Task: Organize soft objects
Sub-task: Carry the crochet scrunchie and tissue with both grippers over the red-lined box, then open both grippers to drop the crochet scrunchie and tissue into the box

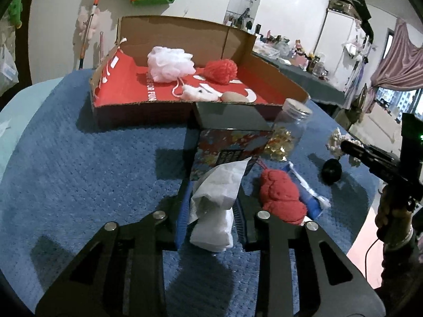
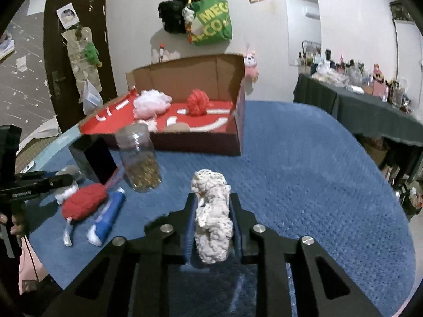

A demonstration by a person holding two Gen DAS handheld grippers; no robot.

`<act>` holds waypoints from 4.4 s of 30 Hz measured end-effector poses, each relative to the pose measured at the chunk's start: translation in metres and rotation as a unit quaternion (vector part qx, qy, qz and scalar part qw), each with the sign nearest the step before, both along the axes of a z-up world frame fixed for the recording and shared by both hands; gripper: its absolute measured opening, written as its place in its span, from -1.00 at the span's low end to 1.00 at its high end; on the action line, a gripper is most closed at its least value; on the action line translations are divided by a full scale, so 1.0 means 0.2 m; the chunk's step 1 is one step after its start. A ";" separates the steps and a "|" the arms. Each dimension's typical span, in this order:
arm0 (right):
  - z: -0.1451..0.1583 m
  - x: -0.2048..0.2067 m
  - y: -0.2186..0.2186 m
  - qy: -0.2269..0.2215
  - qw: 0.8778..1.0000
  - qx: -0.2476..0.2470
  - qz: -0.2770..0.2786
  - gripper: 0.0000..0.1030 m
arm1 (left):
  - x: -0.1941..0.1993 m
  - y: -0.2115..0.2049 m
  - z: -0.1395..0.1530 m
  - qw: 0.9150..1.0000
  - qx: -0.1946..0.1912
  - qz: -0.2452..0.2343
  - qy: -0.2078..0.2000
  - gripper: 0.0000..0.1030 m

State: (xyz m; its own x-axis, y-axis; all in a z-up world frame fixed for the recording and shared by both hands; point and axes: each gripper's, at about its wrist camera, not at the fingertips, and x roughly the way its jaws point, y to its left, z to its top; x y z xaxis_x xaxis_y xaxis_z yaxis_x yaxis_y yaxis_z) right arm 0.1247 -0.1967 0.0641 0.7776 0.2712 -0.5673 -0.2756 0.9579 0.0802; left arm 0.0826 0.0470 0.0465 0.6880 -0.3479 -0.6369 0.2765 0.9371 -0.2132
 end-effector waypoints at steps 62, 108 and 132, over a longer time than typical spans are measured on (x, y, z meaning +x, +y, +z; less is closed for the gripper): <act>0.19 0.32 0.15 0.001 1.000 0.000 0.031 -0.54 | 0.35 0.14 0.26 0.999 0.030 -0.012 -0.001 -0.69; 0.01 1.03 0.52 0.095 0.972 -0.210 0.043 -0.37 | 1.04 0.09 0.06 0.989 0.101 -0.040 0.102 -0.42; 0.23 0.87 0.46 0.045 0.983 -0.175 0.019 0.20 | 0.77 0.04 0.33 0.997 0.070 -0.021 0.017 0.46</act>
State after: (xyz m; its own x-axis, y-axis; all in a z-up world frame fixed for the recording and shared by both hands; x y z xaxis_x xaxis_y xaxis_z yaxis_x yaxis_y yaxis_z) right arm 0.2992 -0.1051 0.1102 0.7125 0.0755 -0.6976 -0.3191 0.9203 -0.2264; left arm 0.2362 0.0555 0.1116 0.6521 -0.2829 -0.7033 0.3113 0.9459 -0.0918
